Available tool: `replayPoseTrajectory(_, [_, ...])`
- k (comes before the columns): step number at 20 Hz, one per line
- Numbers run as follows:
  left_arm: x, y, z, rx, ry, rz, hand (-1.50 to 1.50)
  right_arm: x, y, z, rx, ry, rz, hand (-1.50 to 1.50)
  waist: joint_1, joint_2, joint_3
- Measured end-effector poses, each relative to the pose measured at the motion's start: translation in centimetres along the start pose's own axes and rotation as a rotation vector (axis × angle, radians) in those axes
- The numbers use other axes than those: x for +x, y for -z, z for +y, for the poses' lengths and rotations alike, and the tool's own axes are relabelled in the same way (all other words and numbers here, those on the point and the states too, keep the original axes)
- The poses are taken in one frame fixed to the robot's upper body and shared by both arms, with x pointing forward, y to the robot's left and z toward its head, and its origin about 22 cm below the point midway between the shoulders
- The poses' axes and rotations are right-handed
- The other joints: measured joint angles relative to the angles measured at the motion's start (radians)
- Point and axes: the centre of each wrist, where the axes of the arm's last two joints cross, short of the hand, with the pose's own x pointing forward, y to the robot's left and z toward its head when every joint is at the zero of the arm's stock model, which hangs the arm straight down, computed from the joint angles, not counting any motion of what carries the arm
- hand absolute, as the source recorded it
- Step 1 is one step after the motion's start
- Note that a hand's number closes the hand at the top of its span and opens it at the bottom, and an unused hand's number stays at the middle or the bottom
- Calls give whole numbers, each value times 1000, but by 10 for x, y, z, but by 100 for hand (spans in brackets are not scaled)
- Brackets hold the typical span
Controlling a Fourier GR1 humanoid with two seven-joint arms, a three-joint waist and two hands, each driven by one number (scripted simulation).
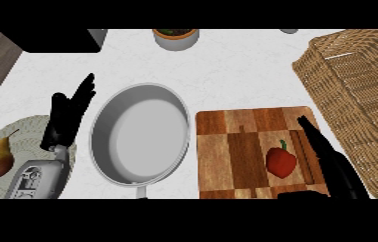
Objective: Pick the bell pepper from the cutting board and place it in the basket
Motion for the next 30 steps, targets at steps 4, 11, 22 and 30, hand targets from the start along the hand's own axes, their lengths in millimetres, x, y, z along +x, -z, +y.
replayPoseTrajectory(4, [0, 3, -3, 5, 0, -6, 0, -3, -1, 10, 20, -2, 15, -150, -1, 0, 0])
replayPoseTrajectory(11, [-7, 5, -4, -2, -7, -4, 0, -5, 12, 21, 37, 9, 27, -150, -1, 0, 0])
replayPoseTrajectory(22, [-6, 5, 2, -1, -3, -7, 0, -15, 28, 34, 38, -70, -4, 150, 0, -2, -3])
replayPoseTrajectory(30, [-6, 7, 2, -4, 0, -1, 0, -13, 30, 36, 55, -280, -70, 150, 1, -4, -8])
